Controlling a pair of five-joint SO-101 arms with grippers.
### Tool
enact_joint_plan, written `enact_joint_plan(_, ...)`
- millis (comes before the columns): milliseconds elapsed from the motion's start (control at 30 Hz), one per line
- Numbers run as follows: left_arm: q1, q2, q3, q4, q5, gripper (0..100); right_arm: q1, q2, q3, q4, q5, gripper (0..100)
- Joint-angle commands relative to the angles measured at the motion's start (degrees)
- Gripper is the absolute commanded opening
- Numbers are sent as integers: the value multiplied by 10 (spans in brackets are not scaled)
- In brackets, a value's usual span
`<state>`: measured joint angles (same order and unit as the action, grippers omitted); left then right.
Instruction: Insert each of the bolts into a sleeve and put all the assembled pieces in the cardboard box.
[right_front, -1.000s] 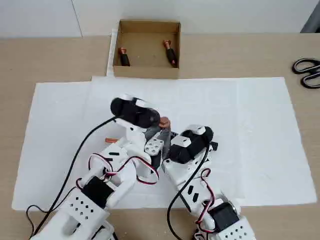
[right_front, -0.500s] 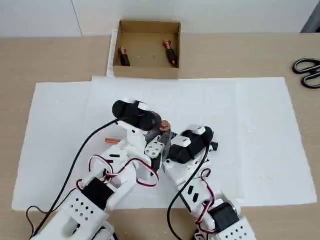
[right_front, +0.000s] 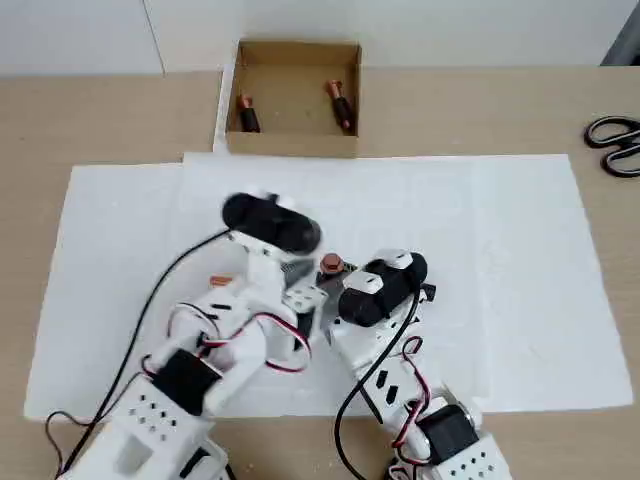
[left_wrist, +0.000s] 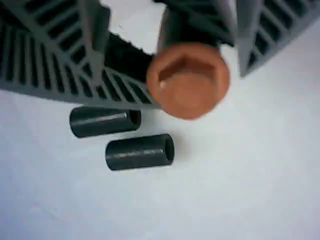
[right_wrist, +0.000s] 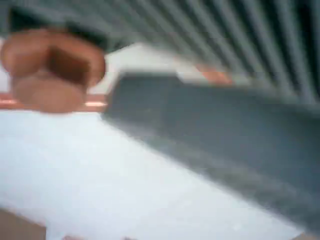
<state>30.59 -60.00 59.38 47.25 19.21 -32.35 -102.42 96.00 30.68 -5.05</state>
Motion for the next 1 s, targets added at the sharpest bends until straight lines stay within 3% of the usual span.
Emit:
enact_joint_plan(0, -35, -6, -74, 36, -5, 176, 0, -15, 4, -4, -3, 4)
enact_joint_plan(267, -134, -6, -167, 115, -5, 176, 0, -15, 4, -4, -3, 4)
enact_joint_plan(433, -301, -6, -213, 229, -20, 177, 48, -15, 4, 0, -3, 4)
enact_joint_plan(633, -520, -6, -224, 354, -231, 176, 78, -15, 1, 55, 37, 4)
enact_joint_plan(700, -575, -6, -236, 390, -255, 176, 105, -15, -18, 57, 39, 4)
enact_joint_plan(833, -634, -6, -258, 437, -258, 176, 131, 15, -105, 54, 70, 4)
enact_joint_plan(967, -636, -6, -258, 441, -256, 176, 134, 139, -229, 28, 88, 4)
